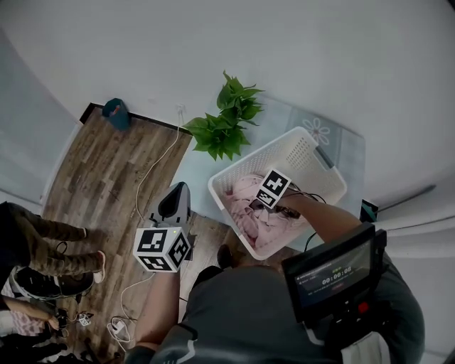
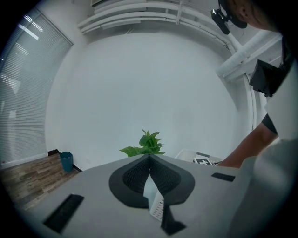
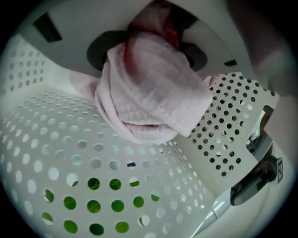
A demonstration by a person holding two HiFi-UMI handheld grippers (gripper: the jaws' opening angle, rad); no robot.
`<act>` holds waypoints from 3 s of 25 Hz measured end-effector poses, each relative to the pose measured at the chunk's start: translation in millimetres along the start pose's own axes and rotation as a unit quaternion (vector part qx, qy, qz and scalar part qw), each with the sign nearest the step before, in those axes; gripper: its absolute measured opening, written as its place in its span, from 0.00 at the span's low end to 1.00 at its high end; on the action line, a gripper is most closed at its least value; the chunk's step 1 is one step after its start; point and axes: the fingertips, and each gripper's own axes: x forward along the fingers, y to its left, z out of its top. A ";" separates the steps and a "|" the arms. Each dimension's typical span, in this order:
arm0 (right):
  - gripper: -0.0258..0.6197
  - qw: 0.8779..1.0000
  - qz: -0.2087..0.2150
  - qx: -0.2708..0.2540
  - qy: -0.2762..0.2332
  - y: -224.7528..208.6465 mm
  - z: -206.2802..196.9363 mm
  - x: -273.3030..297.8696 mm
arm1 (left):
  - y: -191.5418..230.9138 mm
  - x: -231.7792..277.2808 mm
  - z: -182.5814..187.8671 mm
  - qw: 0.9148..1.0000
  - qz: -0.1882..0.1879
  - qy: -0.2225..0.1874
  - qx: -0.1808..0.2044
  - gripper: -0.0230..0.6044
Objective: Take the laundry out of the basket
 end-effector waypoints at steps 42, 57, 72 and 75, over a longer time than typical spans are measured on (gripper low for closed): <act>0.44 0.835 -0.053 -0.088 -0.541 159.8 42.0 -367.0 | -138.5 -161.0 35.0 0.992 0.069 -0.078 0.074 0.04; 0.44 0.806 -0.013 -0.131 -0.577 308.3 74.7 -385.8 | -104.3 -272.2 38.0 0.986 0.097 -0.110 0.075 0.04; 0.44 0.818 0.005 -0.107 -0.565 423.2 112.9 -319.0 | -28.2 -381.2 43.5 0.983 0.116 -0.130 0.061 0.04; 0.44 0.823 0.014 -0.108 -0.558 474.4 113.2 -305.5 | -16.1 -429.3 41.5 0.982 0.123 -0.135 0.053 0.04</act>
